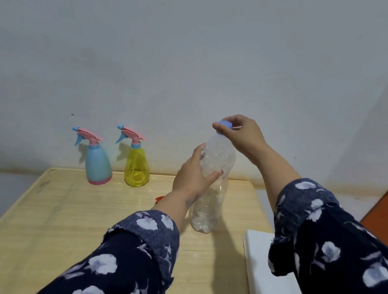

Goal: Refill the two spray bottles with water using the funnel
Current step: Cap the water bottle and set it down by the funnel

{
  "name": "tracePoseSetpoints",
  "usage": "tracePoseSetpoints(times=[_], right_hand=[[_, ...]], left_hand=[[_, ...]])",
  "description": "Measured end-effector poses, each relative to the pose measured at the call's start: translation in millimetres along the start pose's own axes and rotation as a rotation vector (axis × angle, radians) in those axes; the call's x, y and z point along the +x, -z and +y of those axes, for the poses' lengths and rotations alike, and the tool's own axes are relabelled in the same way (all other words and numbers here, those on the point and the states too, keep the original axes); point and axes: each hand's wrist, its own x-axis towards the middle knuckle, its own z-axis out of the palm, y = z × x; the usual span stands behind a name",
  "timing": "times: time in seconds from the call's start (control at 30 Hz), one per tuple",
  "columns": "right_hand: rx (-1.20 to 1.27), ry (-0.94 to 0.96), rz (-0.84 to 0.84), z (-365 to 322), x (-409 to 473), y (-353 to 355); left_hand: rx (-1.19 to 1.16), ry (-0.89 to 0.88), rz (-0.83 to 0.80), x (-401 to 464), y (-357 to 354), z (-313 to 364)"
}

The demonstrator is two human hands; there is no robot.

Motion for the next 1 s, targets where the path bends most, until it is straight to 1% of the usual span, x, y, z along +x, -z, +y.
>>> tracePoseSetpoints(times=[0.07,0.13,0.23,0.33,0.37,0.4,0.47,0.5,0.53,0.57,0.67,0.7,0.8,0.87,0.93,1.0], right_hand=[[0.193,-0.045,-0.090,5,-3,-1],[0.256,-0.043,-0.096,8,-3,-1],[0.198,-0.024,0.018,7,-1,-9],[0.107,-0.023,0.178,5,-3,-23],[0.107,-0.021,0.200,5,-4,-25],[0.145,-0.020,0.175,6,-6,-26],[0.262,-0.032,0.046,9,-8,-23],[0.275,-0.029,-0.006,10,-8,-21],[0.259,-0.012,-0.023,12,-8,-20],[0.244,0.007,-0.004,14,-7,-20],[0.230,0.023,0.136,12,-6,-23],[0.226,0.026,0.158,11,-7,-23],[0.251,0.031,0.099,14,-10,-23],[0.274,0.022,0.068,26,-14,-26],[0.287,-0.002,0.061,44,-24,-32],[0.309,-0.027,0.065,65,-37,-43]], left_hand=[[-0.017,0.003,-0.013,1,1,-1],[-0.030,0.007,-0.019,1,2,-1],[-0.044,0.013,0.004,2,1,-2],[-0.059,0.012,0.026,1,0,-2],[-0.063,0.011,0.031,0,1,-2],[-0.073,0.014,0.037,0,1,-2],[-0.096,0.023,0.043,-1,3,-3],[-0.102,0.022,0.041,-1,4,-3],[-0.103,0.018,0.039,0,5,-3],[-0.100,0.013,0.038,0,4,-2],[-0.072,0.003,0.048,-1,-1,2],[-0.064,0.002,0.049,-1,-2,3],[-0.090,-0.004,-0.007,-1,1,-3],[-0.027,-0.032,-0.109,-3,6,-11],[0.127,-0.044,-0.183,-6,12,-25],[0.311,-0.074,-0.210,-8,20,-48]])
